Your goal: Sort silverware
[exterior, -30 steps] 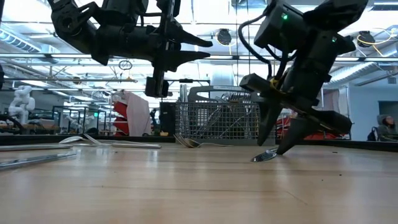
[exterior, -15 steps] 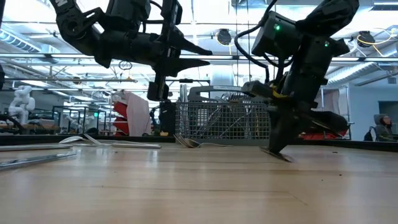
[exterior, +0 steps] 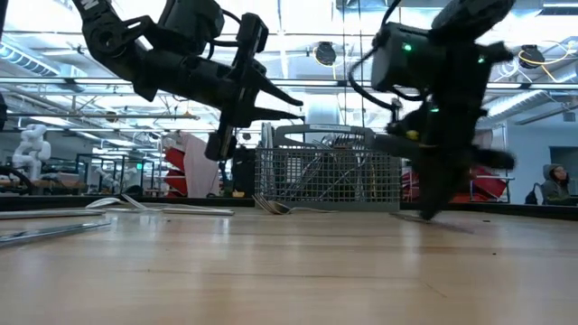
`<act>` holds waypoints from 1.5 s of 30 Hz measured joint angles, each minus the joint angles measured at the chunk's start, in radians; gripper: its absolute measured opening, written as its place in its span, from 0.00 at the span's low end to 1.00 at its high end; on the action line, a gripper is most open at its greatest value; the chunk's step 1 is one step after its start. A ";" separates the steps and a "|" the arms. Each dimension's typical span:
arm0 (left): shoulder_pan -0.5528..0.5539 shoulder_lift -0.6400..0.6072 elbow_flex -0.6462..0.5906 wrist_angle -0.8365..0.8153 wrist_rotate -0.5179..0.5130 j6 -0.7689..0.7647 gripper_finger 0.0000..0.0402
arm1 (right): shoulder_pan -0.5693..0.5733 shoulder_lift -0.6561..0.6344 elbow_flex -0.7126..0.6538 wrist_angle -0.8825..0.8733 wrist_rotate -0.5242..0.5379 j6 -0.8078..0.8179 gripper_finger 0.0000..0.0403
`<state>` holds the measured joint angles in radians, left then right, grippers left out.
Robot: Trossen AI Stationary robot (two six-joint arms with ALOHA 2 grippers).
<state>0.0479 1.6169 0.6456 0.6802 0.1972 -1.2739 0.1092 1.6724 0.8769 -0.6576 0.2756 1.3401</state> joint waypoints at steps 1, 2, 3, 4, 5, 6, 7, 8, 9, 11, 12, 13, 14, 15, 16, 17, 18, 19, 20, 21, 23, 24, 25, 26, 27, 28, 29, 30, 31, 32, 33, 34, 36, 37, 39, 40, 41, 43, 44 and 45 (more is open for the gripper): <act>0.000 0.000 0.000 0.002 -0.005 0.000 0.18 | 0.003 -0.007 0.018 -0.063 0.014 0.000 0.00; 0.000 0.000 0.000 0.001 -0.008 0.000 0.18 | 0.005 -0.013 0.041 -0.114 0.025 0.000 0.00; 0.000 0.000 0.000 0.001 -0.012 0.000 0.18 | 0.005 -0.021 0.059 -0.156 0.031 -0.004 0.00; 0.000 0.000 0.000 -0.001 -0.016 0.000 0.18 | 0.004 -0.024 0.073 -0.184 0.033 -0.017 0.00; 0.000 0.000 0.000 0.000 -0.020 0.000 0.18 | 0.004 -0.025 0.083 -0.206 0.034 -0.036 0.00; 0.000 0.000 0.000 0.000 -0.022 0.000 0.18 | 0.004 -0.024 0.089 -0.222 0.037 -0.053 0.00; 0.000 0.000 0.000 0.000 -0.025 0.000 0.18 | 0.005 -0.024 0.094 -0.222 0.042 -0.068 0.00; 0.000 0.000 0.000 -0.001 -0.026 0.000 0.18 | 0.006 -0.024 0.096 -0.213 0.062 -0.075 0.00; 0.000 0.000 0.000 0.000 -0.027 0.001 0.18 | 0.011 -0.024 0.097 -0.212 0.091 -0.074 0.00; 0.000 0.000 0.000 0.001 -0.027 0.001 0.18 | 0.019 -0.025 0.097 -0.215 0.141 -0.078 0.01; 0.000 0.000 0.000 0.001 -0.027 0.002 0.18 | 0.021 -0.025 0.097 -0.213 0.143 -0.098 0.03; 0.000 0.000 0.000 0.001 -0.027 0.004 0.18 | 0.019 -0.025 0.097 -0.213 0.134 -0.126 0.05; 0.000 0.000 0.000 0.001 -0.027 0.006 0.18 | 0.014 -0.025 0.097 -0.213 0.118 -0.149 0.09; 0.000 0.000 0.000 0.000 -0.027 0.006 0.18 | 0.010 -0.025 0.095 -0.212 0.104 -0.164 0.13; 0.000 0.000 0.000 0.000 -0.027 0.006 0.18 | 0.004 -0.025 0.092 -0.214 0.092 -0.167 0.17; 0.000 0.000 0.000 0.000 -0.027 0.006 0.18 | -0.001 -0.025 0.090 -0.220 0.087 -0.166 0.21; 0.000 0.000 0.000 0.000 -0.027 0.006 0.18 | -0.005 -0.025 0.088 -0.229 0.089 -0.159 0.26; 0.000 0.000 0.000 0.000 -0.027 0.006 0.18 | -0.008 -0.025 0.087 -0.237 0.093 -0.149 0.31; 0.000 0.000 0.000 0.000 -0.027 0.006 0.18 | -0.015 -0.026 0.085 -0.246 0.099 -0.139 0.36; 0.000 0.000 0.000 0.000 -0.027 0.006 0.18 | -0.021 -0.026 0.083 -0.262 0.108 -0.127 0.40; 0.000 0.000 0.000 0.000 -0.027 0.005 0.18 | -0.036 -0.026 0.082 -0.304 0.124 -0.097 0.48; 0.000 0.000 0.000 0.000 -0.027 0.005 0.18 | -0.044 -0.027 0.082 -0.327 0.136 -0.075 0.51; 0.000 0.000 0.000 0.000 -0.027 0.005 0.18 | -0.050 -0.027 0.082 -0.347 0.143 -0.053 0.54; 0.000 0.000 0.000 0.000 -0.027 0.005 0.18 | -0.055 -0.028 0.077 -0.351 0.148 -0.044 0.56; 0.000 0.000 0.000 0.000 -0.027 0.005 0.18 | -0.062 -0.029 0.068 -0.339 0.151 -0.044 0.58; 0.000 0.000 0.000 0.000 -0.027 0.006 0.18 | -0.065 -0.029 0.061 -0.323 0.151 -0.043 0.59; 0.000 0.000 0.000 0.000 -0.027 0.005 0.18 | -0.069 -0.029 0.052 -0.296 0.154 -0.044 0.59; 0.000 0.000 0.000 0.000 -0.027 0.005 0.18 | -0.070 -0.029 0.038 -0.256 0.163 -0.047 0.60; 0.000 0.000 0.000 -0.001 -0.027 0.005 0.18 | -0.071 -0.029 0.019 -0.207 0.174 -0.048 0.60; 0.000 0.000 0.000 -0.004 -0.027 0.006 0.18 | -0.073 -0.029 -0.004 -0.159 0.180 -0.046 0.60; 0.000 0.000 0.000 -0.007 -0.027 0.005 0.18 | -0.077 -0.029 -0.031 -0.112 0.187 -0.035 0.59; 0.000 0.000 0.000 -0.011 -0.027 0.005 0.18 | -0.080 -0.029 -0.059 -0.070 0.192 -0.019 0.59; 0.003 0.000 0.000 -0.017 -0.027 0.006 0.18 | -0.091 -0.028 -0.119 0.006 0.202 0.016 0.58; 0.005 0.000 0.000 -0.019 -0.027 0.006 0.18 | -0.094 -0.032 -0.147 0.046 0.209 0.030 0.58; 0.012 0.000 0.000 -0.018 -0.032 0.007 0.18 | -0.098 -0.035 -0.198 0.113 0.214 0.040 0.57; 0.015 0.000 0.000 -0.019 -0.033 0.009 0.18 | -0.099 -0.037 -0.217 0.145 0.222 0.035 0.57; 0.020 0.000 0.000 -0.019 -0.034 0.011 0.18 | -0.097 -0.039 -0.234 0.167 0.233 0.031 0.56; 0.031 0.000 0.000 -0.022 -0.038 0.029 0.18 | -0.097 -0.040 -0.246 0.162 0.239 0.049 0.54; 0.036 0.000 0.000 -0.027 -0.039 0.032 0.18 | -0.097 -0.038 -0.247 0.150 0.239 0.066 0.51; 0.042 0.000 0.000 -0.034 -0.039 0.032 0.18 | -0.097 -0.037 -0.247 0.133 0.240 0.074 0.48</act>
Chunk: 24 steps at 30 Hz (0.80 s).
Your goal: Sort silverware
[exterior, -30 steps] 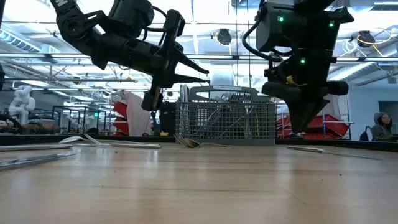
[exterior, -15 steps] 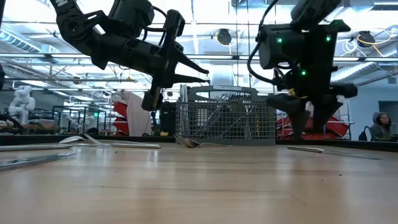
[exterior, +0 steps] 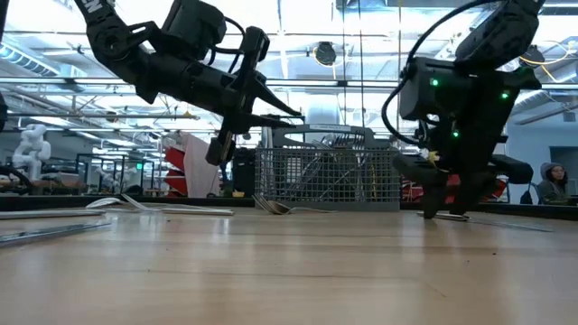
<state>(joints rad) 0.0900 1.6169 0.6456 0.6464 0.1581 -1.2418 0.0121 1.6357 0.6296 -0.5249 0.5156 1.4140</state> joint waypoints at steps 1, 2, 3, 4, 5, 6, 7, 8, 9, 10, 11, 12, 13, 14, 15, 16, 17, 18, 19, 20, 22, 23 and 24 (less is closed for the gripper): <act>0.007 0.000 0.000 -0.010 0.000 0.000 0.18 | -0.001 0.001 -0.001 -0.011 0.000 -0.003 0.45; 0.013 0.000 0.000 -0.015 0.000 0.001 0.18 | -0.002 0.002 -0.002 -0.016 -0.001 -0.015 0.40; 0.019 0.000 0.000 -0.016 -0.001 0.001 0.18 | -0.004 0.003 -0.002 -0.019 -0.003 -0.031 0.36; 0.025 0.000 0.000 -0.016 -0.001 0.001 0.18 | -0.004 0.003 -0.002 -0.021 -0.004 -0.042 0.30; 0.031 0.000 0.000 -0.016 -0.001 0.000 0.18 | -0.005 0.003 -0.003 -0.022 -0.003 -0.052 0.25; 0.035 0.000 0.000 -0.017 -0.001 0.000 0.18 | -0.005 0.003 -0.004 -0.024 0.000 -0.060 0.19; 0.039 0.000 0.000 -0.019 -0.001 -0.001 0.18 | -0.005 0.003 -0.005 -0.024 0.003 -0.064 0.13; 0.043 0.000 0.000 -0.020 0.000 -0.001 0.18 | -0.005 0.003 -0.005 -0.021 0.003 -0.072 0.08; 0.046 0.000 0.000 -0.020 0.000 -0.001 0.18 | -0.005 0.003 -0.005 -0.017 0.004 -0.078 0.05; 0.047 0.000 0.000 -0.021 0.000 -0.001 0.18 | -0.005 0.003 -0.005 -0.016 0.004 -0.082 0.04; 0.047 0.000 0.000 -0.024 0.000 -0.001 0.18 | -0.005 0.003 -0.005 -0.015 0.004 -0.083 0.04; 0.047 0.000 0.000 -0.028 0.000 -0.001 0.18 | -0.005 0.003 -0.005 -0.015 0.003 -0.084 0.04; 0.047 0.000 0.000 -0.030 0.000 -0.001 0.18 | -0.005 -0.002 -0.005 -0.016 0.003 -0.084 0.04; 0.047 0.000 0.000 -0.031 0.000 -0.001 0.18 | -0.003 -0.004 -0.003 -0.021 -0.001 -0.085 0.04; 0.047 0.000 0.000 -0.030 0.000 -0.001 0.18 | 0.000 -0.009 0.006 -0.034 -0.007 -0.088 0.03; 0.047 0.000 0.000 -0.029 0.000 -0.001 0.18 | 0.002 -0.016 0.016 -0.054 -0.015 -0.090 0.02; 0.047 0.000 0.000 -0.029 0.000 -0.002 0.18 | 0.003 -0.027 0.028 -0.072 -0.023 -0.091 0.02; 0.047 0.000 0.000 -0.029 0.000 -0.002 0.18 | 0.004 -0.040 0.038 -0.084 -0.030 -0.092 0.01; 0.047 0.000 0.000 -0.029 0.000 -0.002 0.18 | 0.004 -0.052 0.042 -0.091 -0.032 -0.095 0.01; 0.047 0.000 0.000 -0.027 0.002 -0.007 0.18 | 0.001 -0.069 0.047 -0.099 -0.032 -0.101 0.01; 0.047 0.000 0.000 -0.027 0.013 -0.008 0.18 | -0.005 -0.097 0.047 -0.095 -0.068 -0.116 0.02; 0.047 0.000 0.000 -0.027 0.018 -0.008 0.18 | -0.005 -0.106 0.045 -0.093 -0.065 -0.122 0.02; 0.047 0.000 0.000 -0.027 0.019 -0.008 0.18 | -0.006 -0.118 0.045 -0.093 -0.066 -0.126 0.02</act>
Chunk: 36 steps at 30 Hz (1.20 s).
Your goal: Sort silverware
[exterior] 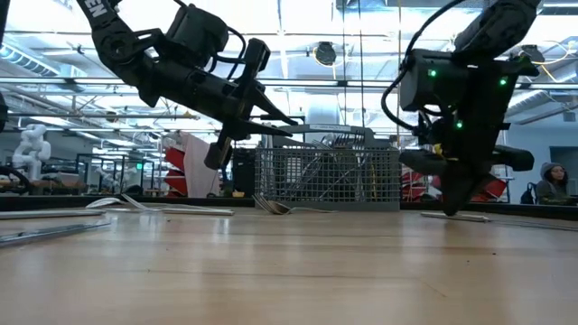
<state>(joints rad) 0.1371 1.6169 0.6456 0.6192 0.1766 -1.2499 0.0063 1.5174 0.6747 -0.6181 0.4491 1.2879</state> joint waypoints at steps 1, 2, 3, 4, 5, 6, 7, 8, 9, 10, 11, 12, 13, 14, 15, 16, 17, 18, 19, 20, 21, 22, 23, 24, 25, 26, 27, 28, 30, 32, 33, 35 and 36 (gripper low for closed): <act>0.000 0.000 0.000 0.000 0.002 0.000 0.18 | 0.000 -0.016 0.000 0.000 0.001 -0.010 0.02; 0.000 0.000 0.000 0.001 0.003 0.000 0.18 | 0.000 -0.029 0.001 0.000 0.008 -0.019 0.02; 0.000 0.000 0.000 0.001 0.003 0.000 0.18 | 0.000 -0.039 0.001 0.000 0.012 -0.026 0.01; 0.000 0.000 0.000 0.001 0.003 0.000 0.18 | 0.000 -0.049 0.001 -0.004 0.014 -0.034 0.01; 0.000 0.000 0.000 0.001 0.003 0.000 0.18 | 0.000 -0.058 0.001 -0.008 0.016 -0.042 0.01; 0.000 0.000 0.000 0.001 0.003 0.001 0.18 | 0.000 -0.069 0.001 -0.007 0.021 -0.050 0.01; 0.000 0.000 0.000 0.001 0.003 0.001 0.18 | 0.000 -0.081 0.002 -0.007 0.025 -0.055 0.01; 0.000 0.000 0.000 0.002 0.003 0.001 0.18 | 0.000 -0.092 0.003 -0.014 0.032 -0.055 0.01; 0.000 0.000 0.000 0.002 0.003 0.003 0.18 | 0.000 -0.100 0.003 -0.025 0.041 -0.048 0.01; 0.000 0.000 0.000 0.002 0.003 0.006 0.18 | 0.000 -0.107 0.003 -0.038 0.051 -0.044 0.01; 0.000 0.000 0.000 0.002 0.003 0.007 0.18 | 0.000 -0.113 0.003 -0.046 0.057 -0.054 0.00; 0.000 0.000 0.000 0.002 0.003 0.008 0.18 | 0.000 -0.115 0.003 -0.050 0.058 -0.083 0.01; 0.000 0.000 0.000 0.002 0.003 0.011 0.18 | 0.000 -0.115 0.003 -0.050 0.058 -0.121 0.02; 0.000 0.000 0.000 0.002 0.003 0.025 0.18 | 0.000 -0.115 0.003 -0.050 0.053 -0.159 0.04; 0.000 0.000 0.000 0.002 0.003 0.038 0.18 | 0.000 -0.114 0.003 -0.048 0.039 -0.194 0.08; 0.000 0.000 0.000 0.002 0.003 0.052 0.18 | 0.000 -0.112 0.003 -0.040 0.029 -0.223 0.11; 0.000 0.000 0.000 0.002 0.002 0.056 0.18 | 0.000 -0.112 0.001 -0.028 0.026 -0.238 0.16; 0.000 0.000 0.000 0.002 0.003 0.056 0.18 | 0.000 -0.112 -0.007 -0.014 0.029 -0.242 0.21; 0.000 0.000 0.000 0.001 0.002 0.056 0.18 | 0.000 -0.112 -0.018 -0.008 0.042 -0.231 0.26; 0.000 0.000 0.000 0.000 0.002 0.057 0.18 | 0.000 -0.112 -0.031 -0.006 0.062 -0.205 0.32; 0.000 0.000 0.000 0.000 0.002 0.059 0.18 | -0.001 -0.112 -0.045 -0.008 0.083 -0.169 0.39; 0.000 0.000 0.000 0.000 0.002 0.060 0.18 | -0.001 -0.112 -0.060 -0.004 0.101 -0.132 0.45; 0.000 0.000 0.000 -0.001 0.002 0.060 0.18 | -0.001 -0.112 -0.078 0.012 0.114 -0.105 0.51; 0.000 0.000 0.000 -0.001 0.002 0.060 0.18 | -0.001 -0.112 -0.100 0.036 0.122 -0.087 0.56; 0.000 0.000 0.000 -0.001 0.002 0.060 0.18 | 0.000 -0.112 -0.124 0.070 0.123 -0.077 0.61; 0.001 0.000 0.000 -0.001 0.002 0.060 0.18 | 0.001 -0.112 -0.147 0.111 0.122 -0.072 0.65; 0.001 0.000 0.000 -0.002 0.001 0.060 0.18 | 0.001 -0.112 -0.172 0.156 0.120 -0.067 0.68; 0.001 0.000 0.000 -0.002 -0.002 0.060 0.18 | 0.002 -0.112 -0.193 0.201 0.119 -0.057 0.70; 0.001 0.000 0.000 -0.003 -0.012 0.060 0.18 | 0.002 -0.112 -0.225 0.292 0.125 -0.045 0.72; 0.001 0.000 0.000 -0.004 -0.026 0.060 0.18 | 0.003 -0.111 -0.252 0.347 0.142 -0.045 0.72; 0.001 0.000 0.000 -0.005 -0.032 0.060 0.18 | 0.004 -0.106 -0.262 0.360 0.150 -0.046 0.71; 0.001 0.000 0.000 -0.007 -0.050 0.060 0.18 | 0.004 -0.094 -0.284 0.370 0.148 -0.048 0.70; 0.001 0.000 0.000 -0.011 -0.059 0.061 0.18 | 0.004 -0.088 -0.295 0.379 0.148 -0.056 0.69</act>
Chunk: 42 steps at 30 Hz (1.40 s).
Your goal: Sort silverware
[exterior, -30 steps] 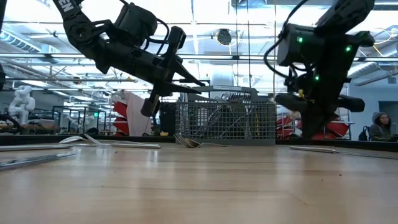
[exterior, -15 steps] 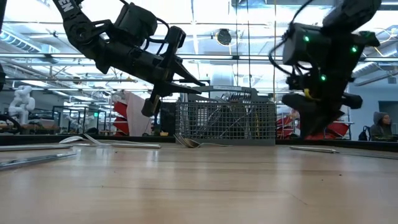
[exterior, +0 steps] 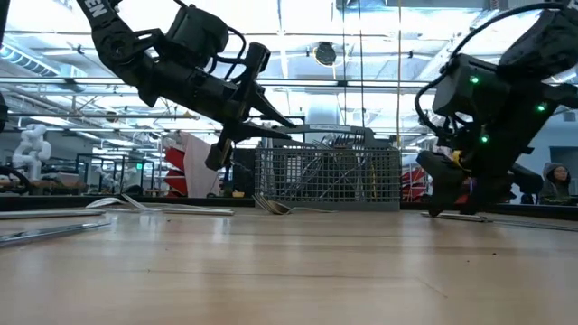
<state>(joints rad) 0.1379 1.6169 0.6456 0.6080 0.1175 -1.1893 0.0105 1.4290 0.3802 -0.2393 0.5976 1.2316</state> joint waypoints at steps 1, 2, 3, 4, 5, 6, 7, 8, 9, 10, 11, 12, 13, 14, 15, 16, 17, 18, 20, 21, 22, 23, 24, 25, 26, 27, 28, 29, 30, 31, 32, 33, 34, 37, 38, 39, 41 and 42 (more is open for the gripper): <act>0.000 0.000 0.000 -0.007 -0.010 0.000 0.18 | 0.003 0.008 -0.008 0.007 0.001 -0.018 0.69; 0.000 0.000 0.000 -0.015 -0.022 0.000 0.18 | 0.011 0.019 -0.012 0.015 0.006 -0.041 0.68; 0.000 0.000 0.000 -0.025 -0.034 0.000 0.18 | 0.021 0.031 -0.014 0.020 0.016 -0.062 0.67; 0.000 0.000 0.000 -0.035 -0.044 0.000 0.18 | 0.031 0.044 -0.015 0.029 0.027 -0.079 0.67; 0.000 0.000 0.000 -0.045 -0.054 0.000 0.18 | 0.040 0.053 -0.017 0.041 0.037 -0.092 0.66; 0.000 0.000 0.000 -0.054 -0.066 0.000 0.18 | 0.048 0.061 -0.018 0.051 0.047 -0.097 0.65; 0.000 0.000 0.000 -0.059 -0.074 0.000 0.18 | 0.056 0.066 -0.019 0.056 0.059 -0.097 0.65; 0.000 0.000 0.000 -0.062 -0.083 -0.001 0.18 | 0.060 0.068 -0.020 0.055 0.064 -0.092 0.64; 0.001 0.000 0.000 -0.067 -0.093 -0.001 0.18 | 0.062 0.068 -0.020 0.052 0.064 -0.082 0.63; 0.001 0.000 0.000 -0.071 -0.098 -0.001 0.18 | 0.063 0.068 -0.020 0.048 0.065 -0.072 0.62; 0.003 0.000 0.000 -0.075 -0.102 -0.001 0.18 | 0.064 0.068 -0.020 0.047 0.064 -0.071 0.60; 0.004 0.000 0.000 -0.076 -0.102 -0.006 0.18 | 0.064 0.068 -0.020 0.047 0.064 -0.072 0.58; 0.006 0.000 0.000 -0.075 -0.101 -0.008 0.18 | 0.064 0.068 -0.020 0.049 0.062 -0.078 0.54; 0.008 0.000 0.000 -0.075 -0.101 -0.008 0.18 | 0.064 0.068 -0.019 0.053 0.057 -0.088 0.50; 0.010 0.000 0.000 -0.075 -0.101 -0.008 0.18 | 0.064 0.068 -0.019 0.058 0.054 -0.100 0.46; 0.011 0.000 0.000 -0.075 -0.101 -0.009 0.18 | 0.064 0.068 -0.019 0.062 0.049 -0.110 0.41; 0.013 0.000 0.000 -0.075 -0.101 -0.009 0.18 | 0.064 0.068 -0.019 0.063 0.046 -0.117 0.35; 0.015 0.000 0.000 -0.075 -0.101 -0.008 0.18 | 0.064 0.068 -0.019 0.066 0.042 -0.126 0.30; 0.017 0.000 0.000 -0.075 -0.101 -0.008 0.18 | 0.064 0.068 -0.019 0.064 0.042 -0.137 0.17; 0.018 0.000 0.000 -0.076 -0.101 -0.008 0.18 | 0.064 0.068 -0.019 0.059 0.044 -0.145 0.10; 0.018 0.000 0.000 -0.076 -0.101 -0.008 0.18 | 0.064 0.068 -0.019 0.059 0.047 -0.150 0.06; 0.018 0.000 0.000 -0.076 -0.101 -0.008 0.18 | 0.064 0.068 -0.019 0.058 0.049 -0.155 0.04; 0.018 0.000 0.000 -0.078 -0.101 -0.008 0.18 | 0.064 0.068 -0.019 0.058 0.049 -0.156 0.04; 0.018 0.000 0.000 -0.078 -0.101 -0.008 0.18 | 0.064 0.068 -0.019 0.058 0.049 -0.155 0.04; 0.018 0.000 0.000 -0.078 -0.101 -0.008 0.18 | 0.064 0.066 -0.019 0.058 0.050 -0.153 0.04; 0.018 0.000 0.000 -0.078 -0.101 -0.008 0.18 | 0.065 0.060 -0.019 0.056 0.050 -0.149 0.04; 0.018 0.000 0.000 -0.079 -0.102 -0.008 0.18 | 0.070 0.055 -0.017 0.052 0.049 -0.144 0.04; 0.018 0.000 0.000 -0.078 -0.102 -0.006 0.18 | 0.070 0.047 -0.012 0.044 0.047 -0.144 0.04; 0.018 0.000 0.000 -0.078 -0.102 -0.005 0.18 | 0.070 0.040 -0.007 0.036 0.041 -0.145 0.04; 0.018 0.000 0.000 -0.078 -0.102 -0.005 0.18 | 0.069 0.031 0.004 0.021 0.031 -0.146 0.04; 0.018 0.000 0.000 -0.077 -0.102 -0.005 0.18 | 0.069 0.023 0.017 0.007 0.020 -0.149 0.04; 0.018 0.000 0.000 -0.076 -0.102 -0.005 0.18 | 0.069 0.016 0.030 -0.010 0.015 -0.155 0.03; 0.018 0.000 0.000 -0.074 -0.102 -0.005 0.18 | 0.068 0.009 0.045 -0.030 0.007 -0.167 0.02; 0.018 0.000 0.000 -0.072 -0.102 -0.006 0.18 | 0.061 -0.009 0.093 -0.074 -0.030 -0.221 0.01; 0.018 0.000 0.000 -0.072 -0.102 -0.006 0.18 | 0.061 -0.010 0.110 -0.094 -0.042 -0.236 0.01; 0.018 0.000 0.000 -0.071 -0.102 -0.006 0.18 | 0.062 -0.008 0.121 -0.106 -0.036 -0.255 0.02; 0.018 0.000 0.000 -0.071 -0.102 -0.006 0.18 | 0.057 -0.009 0.144 -0.125 -0.031 -0.283 0.02; 0.018 0.000 0.000 -0.069 -0.102 -0.005 0.18 | 0.055 -0.010 0.157 -0.124 -0.027 -0.291 0.01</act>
<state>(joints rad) 0.1558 1.6169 0.6460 0.5391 0.0154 -1.1944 0.0657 1.4190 0.5368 -0.3629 0.5701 0.9404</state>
